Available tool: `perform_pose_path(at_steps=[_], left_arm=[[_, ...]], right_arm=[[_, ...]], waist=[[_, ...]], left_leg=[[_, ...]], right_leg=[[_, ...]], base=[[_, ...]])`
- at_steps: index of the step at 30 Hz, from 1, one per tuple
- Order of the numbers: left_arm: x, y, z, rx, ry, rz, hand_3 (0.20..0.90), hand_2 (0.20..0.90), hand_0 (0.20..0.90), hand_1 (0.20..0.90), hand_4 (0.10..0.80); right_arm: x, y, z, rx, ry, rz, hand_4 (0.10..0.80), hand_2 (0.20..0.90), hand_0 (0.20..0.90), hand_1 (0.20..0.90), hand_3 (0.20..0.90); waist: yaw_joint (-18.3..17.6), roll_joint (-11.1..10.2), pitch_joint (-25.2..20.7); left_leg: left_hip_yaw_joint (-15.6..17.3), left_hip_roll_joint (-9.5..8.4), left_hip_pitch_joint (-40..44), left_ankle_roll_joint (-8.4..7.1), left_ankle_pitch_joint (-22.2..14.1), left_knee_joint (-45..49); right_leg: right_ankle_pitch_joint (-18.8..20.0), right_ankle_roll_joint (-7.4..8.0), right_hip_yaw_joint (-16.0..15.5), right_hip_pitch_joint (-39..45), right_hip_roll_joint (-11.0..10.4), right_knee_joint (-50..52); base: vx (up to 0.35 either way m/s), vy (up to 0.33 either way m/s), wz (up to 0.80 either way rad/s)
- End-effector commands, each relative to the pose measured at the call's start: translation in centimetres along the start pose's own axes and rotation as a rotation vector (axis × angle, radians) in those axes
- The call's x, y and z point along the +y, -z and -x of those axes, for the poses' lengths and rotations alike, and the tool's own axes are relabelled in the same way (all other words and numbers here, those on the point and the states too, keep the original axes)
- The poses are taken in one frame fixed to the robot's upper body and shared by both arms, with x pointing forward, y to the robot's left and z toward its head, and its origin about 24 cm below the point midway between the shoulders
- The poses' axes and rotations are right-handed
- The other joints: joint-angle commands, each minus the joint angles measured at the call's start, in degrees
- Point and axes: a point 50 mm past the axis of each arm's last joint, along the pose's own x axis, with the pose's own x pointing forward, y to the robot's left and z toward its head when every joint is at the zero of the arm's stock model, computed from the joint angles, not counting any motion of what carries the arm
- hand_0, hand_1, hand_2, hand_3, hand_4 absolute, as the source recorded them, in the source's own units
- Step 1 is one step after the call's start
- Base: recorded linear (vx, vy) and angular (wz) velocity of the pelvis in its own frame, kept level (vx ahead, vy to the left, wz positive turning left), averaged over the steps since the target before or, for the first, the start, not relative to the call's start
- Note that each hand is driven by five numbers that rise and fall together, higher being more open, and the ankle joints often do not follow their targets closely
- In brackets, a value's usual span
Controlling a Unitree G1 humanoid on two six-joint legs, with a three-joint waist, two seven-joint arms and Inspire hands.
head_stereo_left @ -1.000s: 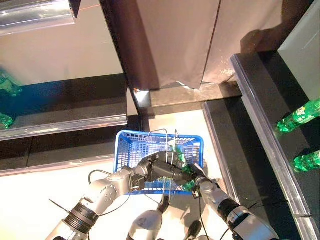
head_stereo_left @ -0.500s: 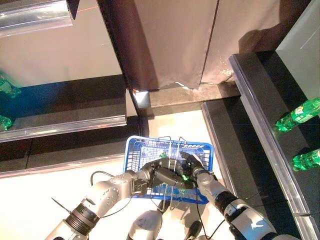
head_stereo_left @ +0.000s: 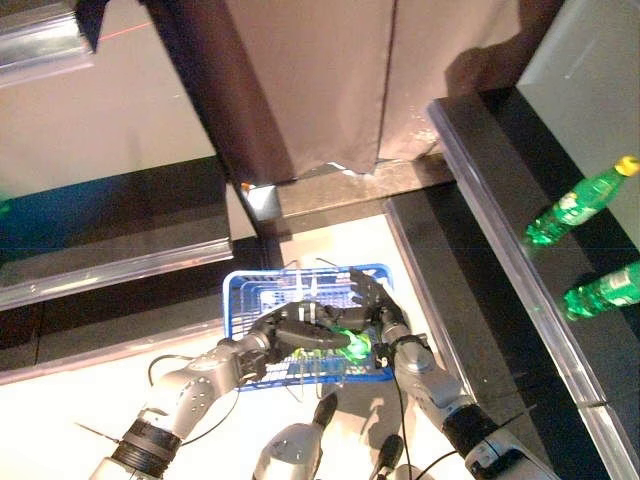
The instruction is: Pick up the drink and place into the basket.
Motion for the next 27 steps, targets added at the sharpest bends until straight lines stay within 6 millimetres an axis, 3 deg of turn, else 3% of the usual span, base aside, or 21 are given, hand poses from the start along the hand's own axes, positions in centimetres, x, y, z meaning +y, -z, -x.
perform_pose_path(at_steps=[1,2,5,9,17,20,24,27], left_arm=[[-0.8,-5.6,0.7,-0.548,0.123,0.109,0.2,0.3,0.3,0.3,0.1],[1.1,-4.9,1.0,-0.565,0.041,0.152,0.2,0.3,0.3,0.3,0.1],[4.1,-3.5,1.4,-0.597,-0.111,0.236,0.2,0.3,0.3,0.3,0.1],[5.9,-1.9,1.4,-0.609,-0.225,0.336,0.2,0.3,0.3,0.3,0.1],[7.1,2.7,1.3,-0.52,-0.293,0.499,0.2,0.3,0.3,0.3,0.1],[7.6,4.3,1.3,-0.479,-0.319,0.535,0.2,0.3,0.3,0.3,0.1],[7.9,5.6,1.5,-0.466,-0.35,0.601,0.2,0.3,0.3,0.3,0.1],[8.1,6.1,1.7,-0.474,-0.391,0.633,0.2,0.3,0.3,0.3,0.1]], right_arm=[[-2.3,2.4,2.4,0.02,-0.017,-0.016,0.8,0.9,0.9,0.9,0.9],[-3.0,2.8,3.0,0.035,-0.006,-0.023,0.8,0.9,0.9,0.9,0.9],[-3.8,4.2,3.8,0.091,0.01,-0.035,0.8,0.9,0.9,0.9,0.9],[-4.8,6.1,4.7,0.179,0.005,-0.02,0.8,0.9,0.9,0.9,0.9],[-9.4,13.3,9.1,0.583,0.113,0.102,0.8,0.9,0.9,0.9,0.9],[-10.5,17.1,13.1,0.821,0.176,0.065,0.8,0.9,0.9,0.9,0.9],[-11.6,19.0,16.4,1.011,0.291,0.075,0.8,0.9,0.9,0.9,0.9],[-12.0,19.3,17.4,1.062,0.358,0.029,0.8,0.9,0.9,0.9,0.9]], waist=[[-2.3,0.8,-19.2],[-3.3,0.6,-19.1],[-5.2,0.3,-18.9],[-7.1,0.0,-18.8],[-7.6,-0.2,-18.8],[-7.5,-0.2,-19.0],[-7.3,-0.1,-19.4],[-7.4,-0.1,-19.7]], left_leg=[[5.6,0.47,2.7,-1.12,-5.2,-0.1],[6.2,0.51,2.9,-1.15,-5.3,0.0],[7.6,0.64,3.1,-1.27,-5.7,0.2],[8.8,0.83,3.4,-1.53,-6.1,0.3],[9.8,0.99,4.1,-1.84,-7.7,1.2],[10.5,1.13,4.4,-1.69,-8.6,2.0],[10.4,1.14,5.2,-1.53,-9.4,2.5],[10.2,1.19,5.6,-1.49,-9.9,2.7]], right_leg=[[2.7,-0.47,2.3,-3.8,2.2,-0.2],[2.7,-0.49,3.1,-4.1,2.4,-0.2],[2.7,-0.63,4.5,-4.6,2.9,-0.2],[2.6,-0.79,5.7,-4.9,3.4,-0.2],[2.2,-1.25,6.8,-4.4,4.0,-0.2],[1.8,-1.7,7.0,-3.8,4.1,-0.2],[1.3,-2.21,7.3,-2.8,4.5,-0.2],[1.1,-2.47,7.8,-2.3,4.7,-0.2]], base=[[0.001,-0.023,-0.34],[0.005,-0.02,-0.32],[0.009,-0.011,-0.43],[0.0,0.0,-0.31],[0.015,0.004,-0.12],[0.038,0.009,-0.09],[0.062,-0.018,-0.02],[0.071,-0.034,-0.07]])
